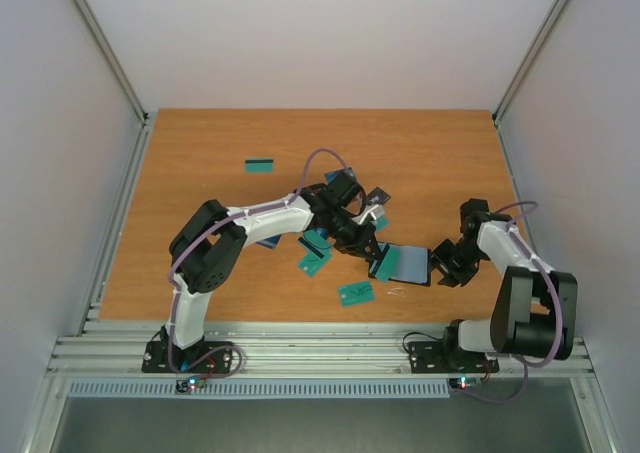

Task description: Put the credit cards into the card holder

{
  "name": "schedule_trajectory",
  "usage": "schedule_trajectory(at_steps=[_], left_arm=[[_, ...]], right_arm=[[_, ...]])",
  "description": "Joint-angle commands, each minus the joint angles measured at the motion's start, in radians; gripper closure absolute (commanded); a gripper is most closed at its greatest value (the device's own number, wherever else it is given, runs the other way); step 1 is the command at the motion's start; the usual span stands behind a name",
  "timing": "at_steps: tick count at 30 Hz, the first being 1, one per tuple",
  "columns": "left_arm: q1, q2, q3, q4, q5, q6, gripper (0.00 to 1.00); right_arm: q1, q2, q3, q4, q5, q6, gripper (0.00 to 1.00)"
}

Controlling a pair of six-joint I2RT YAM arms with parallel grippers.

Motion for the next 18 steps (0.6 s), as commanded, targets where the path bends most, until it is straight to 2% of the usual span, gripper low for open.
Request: schedule_trajectory(at_steps=[1, 7, 18], left_arm=[[-0.005, 0.013, 0.030, -0.010, -0.009, 0.030, 1.00], [-0.005, 0.016, 0.042, -0.041, -0.011, 0.050, 1.00], [-0.003, 0.060, 0.080, -0.094, -0.025, 0.072, 1.00]], right_arm=[[-0.006, 0.076, 0.054, 0.065, 0.067, 0.013, 0.64], [-0.006, 0.136, 0.093, 0.081, 0.178, 0.000, 0.67], [0.044, 0.252, 0.078, 0.119, 0.103, -0.021, 0.70]])
